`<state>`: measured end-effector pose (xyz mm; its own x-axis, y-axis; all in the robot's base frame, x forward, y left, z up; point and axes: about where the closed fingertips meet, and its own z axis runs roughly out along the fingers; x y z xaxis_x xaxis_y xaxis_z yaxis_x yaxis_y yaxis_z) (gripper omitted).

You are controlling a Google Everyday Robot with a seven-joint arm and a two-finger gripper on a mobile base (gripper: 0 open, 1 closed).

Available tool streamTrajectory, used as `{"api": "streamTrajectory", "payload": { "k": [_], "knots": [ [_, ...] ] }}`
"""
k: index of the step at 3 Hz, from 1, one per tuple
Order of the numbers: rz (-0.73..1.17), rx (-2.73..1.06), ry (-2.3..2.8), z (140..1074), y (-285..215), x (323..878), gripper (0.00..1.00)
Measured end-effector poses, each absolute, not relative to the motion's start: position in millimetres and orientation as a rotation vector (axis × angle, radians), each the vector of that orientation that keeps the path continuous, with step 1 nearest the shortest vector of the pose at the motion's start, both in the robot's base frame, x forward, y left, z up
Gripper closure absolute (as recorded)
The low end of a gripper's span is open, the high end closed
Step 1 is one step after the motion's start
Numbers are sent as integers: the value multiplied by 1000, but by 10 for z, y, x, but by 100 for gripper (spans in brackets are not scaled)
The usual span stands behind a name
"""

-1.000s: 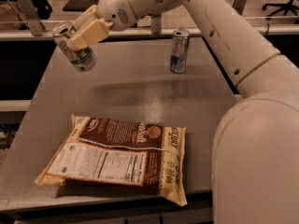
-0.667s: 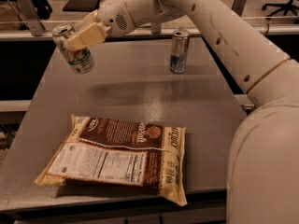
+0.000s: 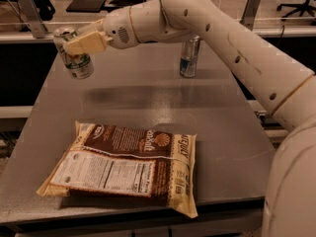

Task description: Place 7up can upright

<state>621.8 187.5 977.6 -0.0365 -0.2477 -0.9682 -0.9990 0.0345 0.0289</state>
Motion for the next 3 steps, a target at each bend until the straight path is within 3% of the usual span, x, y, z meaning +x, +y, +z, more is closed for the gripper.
{"api": "streamTrajectory", "payload": {
  "k": [3],
  "knots": [
    [1121, -1093, 1397, 9527, 1941, 6297, 100]
  ]
}}
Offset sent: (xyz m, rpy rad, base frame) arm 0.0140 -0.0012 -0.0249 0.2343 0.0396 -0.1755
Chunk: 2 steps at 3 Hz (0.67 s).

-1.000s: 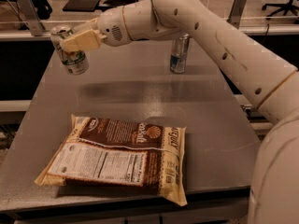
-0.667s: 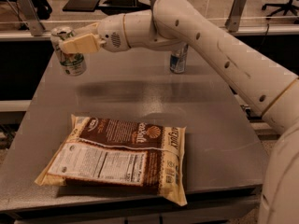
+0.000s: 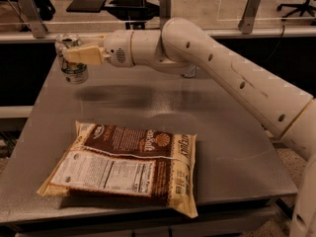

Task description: Place 7up can upright

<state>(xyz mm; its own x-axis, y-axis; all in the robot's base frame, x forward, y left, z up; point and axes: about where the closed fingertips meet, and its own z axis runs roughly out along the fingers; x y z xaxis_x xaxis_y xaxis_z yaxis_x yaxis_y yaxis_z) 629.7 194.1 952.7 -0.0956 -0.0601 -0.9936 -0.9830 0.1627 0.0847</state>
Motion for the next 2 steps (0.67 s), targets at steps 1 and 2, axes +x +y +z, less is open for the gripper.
{"api": "streamTrajectory", "payload": {
  "k": [1, 2],
  "knots": [
    [1121, -1065, 1392, 9447, 1968, 6311, 100],
    [1107, -1068, 1386, 9374, 2008, 6309, 100]
  ]
}}
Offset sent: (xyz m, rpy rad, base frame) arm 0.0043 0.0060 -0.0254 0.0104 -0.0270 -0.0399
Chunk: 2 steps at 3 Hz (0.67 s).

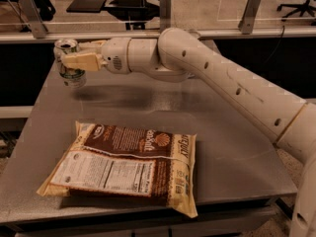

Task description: Place 7up can upright

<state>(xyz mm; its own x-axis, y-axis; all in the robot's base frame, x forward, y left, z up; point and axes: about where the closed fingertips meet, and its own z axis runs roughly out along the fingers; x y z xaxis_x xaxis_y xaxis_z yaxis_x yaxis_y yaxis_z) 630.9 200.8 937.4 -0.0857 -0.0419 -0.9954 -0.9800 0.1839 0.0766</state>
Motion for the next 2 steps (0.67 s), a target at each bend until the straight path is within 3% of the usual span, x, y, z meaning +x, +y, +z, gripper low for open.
{"api": "streamTrajectory", "payload": {
  "k": [1, 2],
  "knots": [
    [1094, -1087, 1381, 9310, 2060, 6304, 100],
    [1090, -1115, 1382, 9252, 2120, 6294, 87]
  ]
}}
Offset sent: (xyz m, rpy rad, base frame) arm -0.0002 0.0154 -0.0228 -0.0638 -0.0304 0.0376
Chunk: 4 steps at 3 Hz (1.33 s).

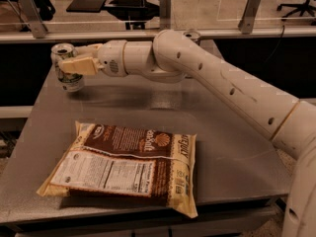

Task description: Place 7up can upright

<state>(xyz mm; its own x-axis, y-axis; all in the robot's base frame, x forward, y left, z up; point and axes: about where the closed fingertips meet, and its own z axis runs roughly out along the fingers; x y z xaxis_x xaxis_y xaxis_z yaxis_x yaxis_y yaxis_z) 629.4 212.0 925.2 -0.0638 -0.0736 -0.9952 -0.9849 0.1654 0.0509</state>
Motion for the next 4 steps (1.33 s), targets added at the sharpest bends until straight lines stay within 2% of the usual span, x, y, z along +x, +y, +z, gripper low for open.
{"api": "streamTrajectory", "payload": {
  "k": [3, 4],
  "knots": [
    [1037, -1202, 1393, 9107, 2227, 6255, 17],
    [1024, -1236, 1394, 9057, 2163, 6248, 0]
  ]
}}
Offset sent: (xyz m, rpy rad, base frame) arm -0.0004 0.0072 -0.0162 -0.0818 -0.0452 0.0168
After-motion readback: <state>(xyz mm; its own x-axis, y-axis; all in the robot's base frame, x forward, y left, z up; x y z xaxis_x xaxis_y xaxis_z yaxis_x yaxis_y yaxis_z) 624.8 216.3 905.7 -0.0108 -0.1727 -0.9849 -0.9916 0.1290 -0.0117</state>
